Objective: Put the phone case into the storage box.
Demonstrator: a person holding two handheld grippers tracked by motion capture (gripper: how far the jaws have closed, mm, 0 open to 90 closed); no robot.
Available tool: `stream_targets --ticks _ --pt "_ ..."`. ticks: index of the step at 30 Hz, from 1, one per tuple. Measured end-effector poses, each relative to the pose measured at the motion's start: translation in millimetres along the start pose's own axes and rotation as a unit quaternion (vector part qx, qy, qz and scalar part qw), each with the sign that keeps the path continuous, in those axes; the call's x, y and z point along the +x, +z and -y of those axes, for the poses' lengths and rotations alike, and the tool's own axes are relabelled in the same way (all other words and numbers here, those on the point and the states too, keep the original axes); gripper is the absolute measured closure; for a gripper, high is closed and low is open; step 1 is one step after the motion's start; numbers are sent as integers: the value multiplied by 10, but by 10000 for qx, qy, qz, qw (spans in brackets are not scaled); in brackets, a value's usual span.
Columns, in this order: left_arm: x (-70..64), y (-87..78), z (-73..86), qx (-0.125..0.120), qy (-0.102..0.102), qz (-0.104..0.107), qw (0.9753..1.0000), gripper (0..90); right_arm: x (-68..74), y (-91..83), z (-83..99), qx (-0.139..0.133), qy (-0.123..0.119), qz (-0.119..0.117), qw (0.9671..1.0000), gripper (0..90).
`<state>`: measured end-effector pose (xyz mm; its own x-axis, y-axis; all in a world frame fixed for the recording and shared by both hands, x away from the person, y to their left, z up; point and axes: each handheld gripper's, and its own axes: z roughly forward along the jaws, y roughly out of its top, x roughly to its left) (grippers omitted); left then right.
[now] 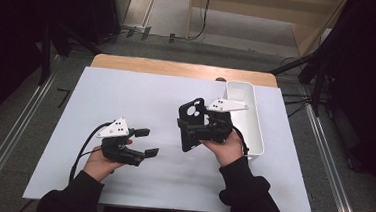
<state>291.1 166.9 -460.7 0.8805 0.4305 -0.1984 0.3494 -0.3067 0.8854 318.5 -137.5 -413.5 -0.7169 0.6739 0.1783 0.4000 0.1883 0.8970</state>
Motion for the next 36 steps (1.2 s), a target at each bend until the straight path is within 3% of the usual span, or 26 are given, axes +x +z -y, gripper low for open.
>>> stream_targets --ticks 7,24,26,30,36 --pt "-26 -54 78 101 125 -35 9999 212 -5 -26 -18 12 -15 5 10000 141" --pt "0 -327 218 99 14 -228 9997 213 -62 -94 -138 50 -14 -46 10000 142" --pt "11 -351 218 81 -85 -344 9993 213 -82 -113 -160 53 0 -37 10000 142" --pt "56 -393 235 76 -209 -349 9991 213 -126 -163 -218 59 33 21 10000 142" --pt "30 -411 246 95 -137 -352 9992 213 -188 -267 -316 -4 94 85 9999 143"
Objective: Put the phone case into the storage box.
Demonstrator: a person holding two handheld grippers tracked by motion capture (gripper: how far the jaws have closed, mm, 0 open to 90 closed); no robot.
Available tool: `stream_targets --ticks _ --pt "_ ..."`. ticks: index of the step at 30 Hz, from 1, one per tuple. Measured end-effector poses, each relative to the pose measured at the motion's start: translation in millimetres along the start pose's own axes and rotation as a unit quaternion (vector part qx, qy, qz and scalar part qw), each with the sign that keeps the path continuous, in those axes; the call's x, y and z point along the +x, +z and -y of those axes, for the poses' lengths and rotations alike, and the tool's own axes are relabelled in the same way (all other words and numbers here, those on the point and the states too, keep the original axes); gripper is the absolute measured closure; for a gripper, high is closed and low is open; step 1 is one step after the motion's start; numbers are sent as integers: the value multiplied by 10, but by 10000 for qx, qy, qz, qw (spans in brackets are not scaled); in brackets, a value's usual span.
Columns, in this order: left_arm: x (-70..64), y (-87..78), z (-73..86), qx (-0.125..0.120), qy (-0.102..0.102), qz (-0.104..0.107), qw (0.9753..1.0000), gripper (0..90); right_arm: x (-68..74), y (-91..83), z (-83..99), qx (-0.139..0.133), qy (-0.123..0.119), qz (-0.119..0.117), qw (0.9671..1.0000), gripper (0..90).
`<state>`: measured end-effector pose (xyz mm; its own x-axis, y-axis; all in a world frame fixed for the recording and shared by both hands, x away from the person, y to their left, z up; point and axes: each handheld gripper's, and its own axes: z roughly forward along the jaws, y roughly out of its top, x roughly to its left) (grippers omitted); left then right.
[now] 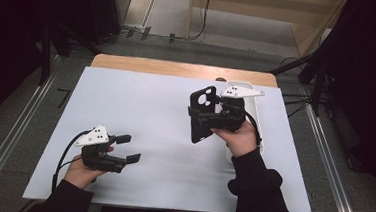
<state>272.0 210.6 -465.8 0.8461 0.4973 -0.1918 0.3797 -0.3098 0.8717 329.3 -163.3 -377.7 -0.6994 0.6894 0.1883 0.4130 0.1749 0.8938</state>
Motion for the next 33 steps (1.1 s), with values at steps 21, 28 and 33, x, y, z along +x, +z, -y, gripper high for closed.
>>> stream_targets --ticks 21,28,33 --pt "1 -24 9 -53 -23 18 10000 213 -281 -423 -175 -278 238 348 9987 144" --pt "7 -29 5 -51 -31 51 10000 213 -357 -534 -184 -352 283 530 9976 146" --pt "10 -24 4 -86 -71 59 9999 213 -421 -619 -178 -407 368 700 9960 146"
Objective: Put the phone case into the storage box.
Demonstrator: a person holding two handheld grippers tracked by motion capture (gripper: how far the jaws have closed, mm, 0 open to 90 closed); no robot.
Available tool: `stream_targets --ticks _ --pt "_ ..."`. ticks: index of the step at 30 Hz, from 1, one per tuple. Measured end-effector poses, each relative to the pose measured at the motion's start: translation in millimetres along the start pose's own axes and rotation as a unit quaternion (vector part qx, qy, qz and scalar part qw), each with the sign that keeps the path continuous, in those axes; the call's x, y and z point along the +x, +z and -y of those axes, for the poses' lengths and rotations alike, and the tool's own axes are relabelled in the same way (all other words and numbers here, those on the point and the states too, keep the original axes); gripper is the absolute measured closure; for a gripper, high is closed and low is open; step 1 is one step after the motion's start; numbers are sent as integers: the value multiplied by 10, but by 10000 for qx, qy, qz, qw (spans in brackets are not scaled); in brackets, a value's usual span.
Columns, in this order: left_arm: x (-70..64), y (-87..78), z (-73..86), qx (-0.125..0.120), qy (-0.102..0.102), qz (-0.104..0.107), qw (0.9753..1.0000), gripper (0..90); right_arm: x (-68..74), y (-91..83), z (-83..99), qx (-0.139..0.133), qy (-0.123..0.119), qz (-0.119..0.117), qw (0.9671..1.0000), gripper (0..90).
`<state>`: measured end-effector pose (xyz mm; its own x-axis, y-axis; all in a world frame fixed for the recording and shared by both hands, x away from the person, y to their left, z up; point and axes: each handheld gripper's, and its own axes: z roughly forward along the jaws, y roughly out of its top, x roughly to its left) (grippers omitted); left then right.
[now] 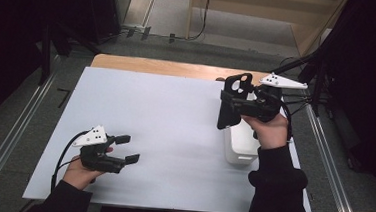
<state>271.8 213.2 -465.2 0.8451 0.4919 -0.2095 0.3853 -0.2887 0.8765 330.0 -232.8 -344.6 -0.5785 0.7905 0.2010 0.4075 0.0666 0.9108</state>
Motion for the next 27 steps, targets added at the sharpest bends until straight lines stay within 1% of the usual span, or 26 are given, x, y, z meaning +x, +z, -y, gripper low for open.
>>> stream_targets --ticks 4,7,10,14,15,17,20,23,27 --pt "0 3 -1 -7 -2 -2 10000 213 -46 -27 8 -17 22 180 9998 147" --pt "-3 5 -1 -9 0 -1 10000 213 -49 -44 4 -111 66 327 9994 147" --pt "-2 1 0 -2 -5 -24 10000 213 -67 -52 1 -162 122 502 9985 147" --pt "3 -17 -6 -65 -38 -31 10000 213 -145 -52 5 -215 156 759 9968 147" --pt "1 -13 -5 -66 -55 -41 10000 213 -162 -45 5 -220 195 797 9964 147" --pt "5 -6 2 -14 -25 -55 10000 213 -199 -27 3 -222 178 850 9960 147" --pt "3 -1 5 -31 -28 -47 10000 214 -275 19 -11 -191 178 968 9950 147" --pt "-1 2 4 -25 -41 -19 10000 213 -357 62 -29 -153 275 1020 9943 147" --pt "-10 3 5 -50 -21 -22 10000 213 -445 85 -70 -176 344 1130 9928 147"
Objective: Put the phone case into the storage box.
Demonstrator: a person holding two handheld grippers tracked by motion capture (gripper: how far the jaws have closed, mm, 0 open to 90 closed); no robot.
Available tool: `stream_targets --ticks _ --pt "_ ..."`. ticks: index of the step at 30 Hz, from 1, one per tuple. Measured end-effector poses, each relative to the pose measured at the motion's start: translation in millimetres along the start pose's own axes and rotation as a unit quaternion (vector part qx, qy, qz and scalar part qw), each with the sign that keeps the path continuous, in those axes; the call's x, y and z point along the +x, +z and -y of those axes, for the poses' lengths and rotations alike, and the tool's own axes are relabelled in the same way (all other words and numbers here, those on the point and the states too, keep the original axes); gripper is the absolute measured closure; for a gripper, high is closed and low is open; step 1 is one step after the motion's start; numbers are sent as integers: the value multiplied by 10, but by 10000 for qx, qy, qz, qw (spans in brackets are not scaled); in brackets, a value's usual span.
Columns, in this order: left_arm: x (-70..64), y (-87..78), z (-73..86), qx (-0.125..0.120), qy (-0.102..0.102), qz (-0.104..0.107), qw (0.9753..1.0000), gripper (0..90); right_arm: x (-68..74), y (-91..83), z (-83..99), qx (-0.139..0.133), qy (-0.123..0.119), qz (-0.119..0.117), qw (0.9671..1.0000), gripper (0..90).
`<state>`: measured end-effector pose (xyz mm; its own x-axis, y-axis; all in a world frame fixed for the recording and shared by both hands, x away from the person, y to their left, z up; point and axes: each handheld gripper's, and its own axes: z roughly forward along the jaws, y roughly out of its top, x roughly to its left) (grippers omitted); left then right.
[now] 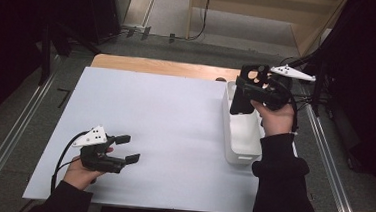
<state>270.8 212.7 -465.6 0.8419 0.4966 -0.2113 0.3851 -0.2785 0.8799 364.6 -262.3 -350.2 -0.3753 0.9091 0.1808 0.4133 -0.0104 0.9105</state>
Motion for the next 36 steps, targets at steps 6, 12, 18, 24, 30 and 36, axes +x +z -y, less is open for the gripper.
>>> stream_targets --ticks 6,12,18,24,30,36 --pt "21 -7 -1 -11 -32 -36 10000 213 -73 79 -29 -80 15 114 9999 147" --pt "19 -3 -3 11 11 -34 10000 213 -134 177 -47 -19 21 276 9996 147" --pt "21 -9 -6 -66 -55 -45 10000 213 -225 275 -65 -131 117 330 9993 147" --pt "20 -4 -9 -37 -26 -31 10000 213 -254 376 -114 -108 -19 529 9985 147" --pt "22 -10 -11 -47 3 -43 10000 213 -287 493 -141 -34 1 649 9979 147" --pt "21 -17 -13 -74 5 -49 10000 213 -308 614 -129 -97 50 723 9973 147"
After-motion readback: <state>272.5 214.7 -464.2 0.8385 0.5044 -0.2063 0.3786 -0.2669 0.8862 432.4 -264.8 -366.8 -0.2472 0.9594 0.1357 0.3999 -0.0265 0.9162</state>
